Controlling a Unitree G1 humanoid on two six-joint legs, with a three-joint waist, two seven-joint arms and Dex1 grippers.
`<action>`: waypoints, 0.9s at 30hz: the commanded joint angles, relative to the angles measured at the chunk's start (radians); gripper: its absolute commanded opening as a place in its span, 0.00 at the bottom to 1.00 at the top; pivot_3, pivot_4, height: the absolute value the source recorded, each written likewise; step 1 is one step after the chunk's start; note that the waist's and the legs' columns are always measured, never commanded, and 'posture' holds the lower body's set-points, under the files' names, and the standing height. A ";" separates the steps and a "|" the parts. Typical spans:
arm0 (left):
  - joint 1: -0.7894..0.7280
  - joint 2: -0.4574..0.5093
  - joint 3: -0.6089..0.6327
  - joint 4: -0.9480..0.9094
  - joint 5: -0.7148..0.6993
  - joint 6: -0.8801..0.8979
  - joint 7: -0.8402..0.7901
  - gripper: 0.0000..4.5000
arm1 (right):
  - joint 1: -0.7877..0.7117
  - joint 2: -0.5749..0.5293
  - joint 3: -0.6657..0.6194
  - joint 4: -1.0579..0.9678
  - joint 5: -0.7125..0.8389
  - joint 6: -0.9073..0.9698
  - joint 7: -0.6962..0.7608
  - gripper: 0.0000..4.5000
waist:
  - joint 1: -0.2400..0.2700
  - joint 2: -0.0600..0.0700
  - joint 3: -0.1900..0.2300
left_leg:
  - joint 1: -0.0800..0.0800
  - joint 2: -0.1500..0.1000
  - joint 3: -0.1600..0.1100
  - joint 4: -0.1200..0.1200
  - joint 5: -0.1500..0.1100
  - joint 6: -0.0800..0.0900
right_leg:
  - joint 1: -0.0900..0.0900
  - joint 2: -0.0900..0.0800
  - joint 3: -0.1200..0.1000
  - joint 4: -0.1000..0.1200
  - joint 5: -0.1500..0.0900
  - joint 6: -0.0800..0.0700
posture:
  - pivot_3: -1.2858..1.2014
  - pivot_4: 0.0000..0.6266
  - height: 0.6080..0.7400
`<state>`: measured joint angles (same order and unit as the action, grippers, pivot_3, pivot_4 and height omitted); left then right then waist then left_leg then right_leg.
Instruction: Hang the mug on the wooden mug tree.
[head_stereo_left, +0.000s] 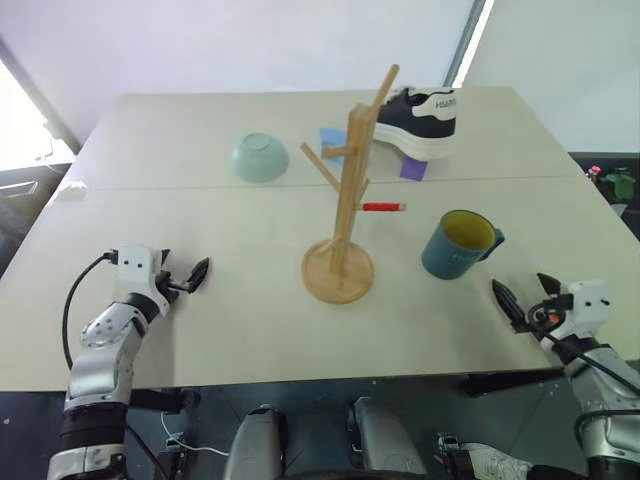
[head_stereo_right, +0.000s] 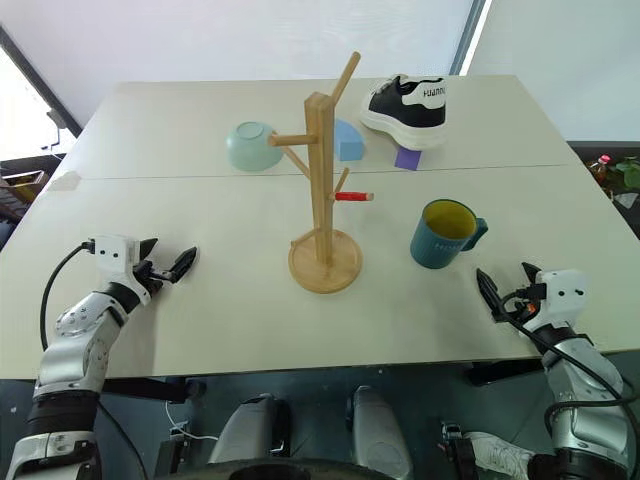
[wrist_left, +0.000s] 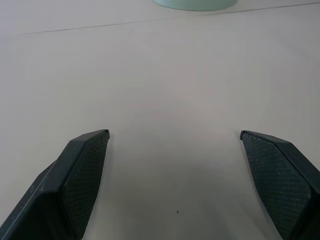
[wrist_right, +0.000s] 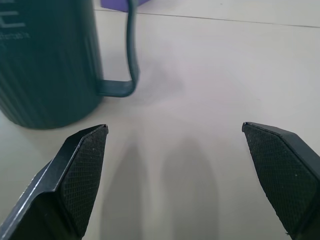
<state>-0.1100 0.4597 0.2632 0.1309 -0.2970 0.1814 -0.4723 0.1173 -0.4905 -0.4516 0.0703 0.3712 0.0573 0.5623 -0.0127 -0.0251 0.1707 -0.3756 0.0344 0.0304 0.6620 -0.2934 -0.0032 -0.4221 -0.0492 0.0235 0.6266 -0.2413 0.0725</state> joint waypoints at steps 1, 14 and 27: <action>0.011 0.007 0.030 -0.036 -0.015 0.003 0.004 1.00 | -0.004 -0.017 -0.012 -0.005 0.001 -0.023 0.008 0.99 | 0.000 0.000 0.000 | 0.000 0.000 0.000 0.000 0.000 0.000 | 0.000 0.000 0.000 0.000 0.000 0.000 | 0.52 0.24 1.00; 0.051 0.013 0.018 -0.130 -0.054 0.043 -0.050 1.00 | 0.020 -0.006 -0.007 -0.017 0.000 -0.027 0.016 0.99 | 0.000 0.000 0.000 | 0.000 0.000 0.000 0.000 0.000 0.000 | 0.000 -0.002 0.000 -0.001 0.000 0.000 | 0.52 0.24 1.00; 0.205 0.048 -0.155 -0.450 -0.169 0.032 -0.366 1.00 | 0.020 0.011 0.002 -0.020 -0.027 -0.088 -0.011 0.99 | 0.002 0.002 -0.001 | -0.001 -0.002 0.001 -0.008 0.000 0.000 | -0.001 -0.007 0.001 -0.009 0.000 0.000 | 0.52 0.24 1.00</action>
<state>0.1039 0.4957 0.1237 -0.2593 -0.4299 0.2256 -0.8020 0.1437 -0.4813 -0.4385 0.0716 0.3523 0.0069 0.5636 -0.0106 -0.0232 0.1698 -0.3766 0.0322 0.0315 0.6532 -0.2934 -0.0034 -0.4228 -0.0560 0.0242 0.6174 -0.2413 0.0722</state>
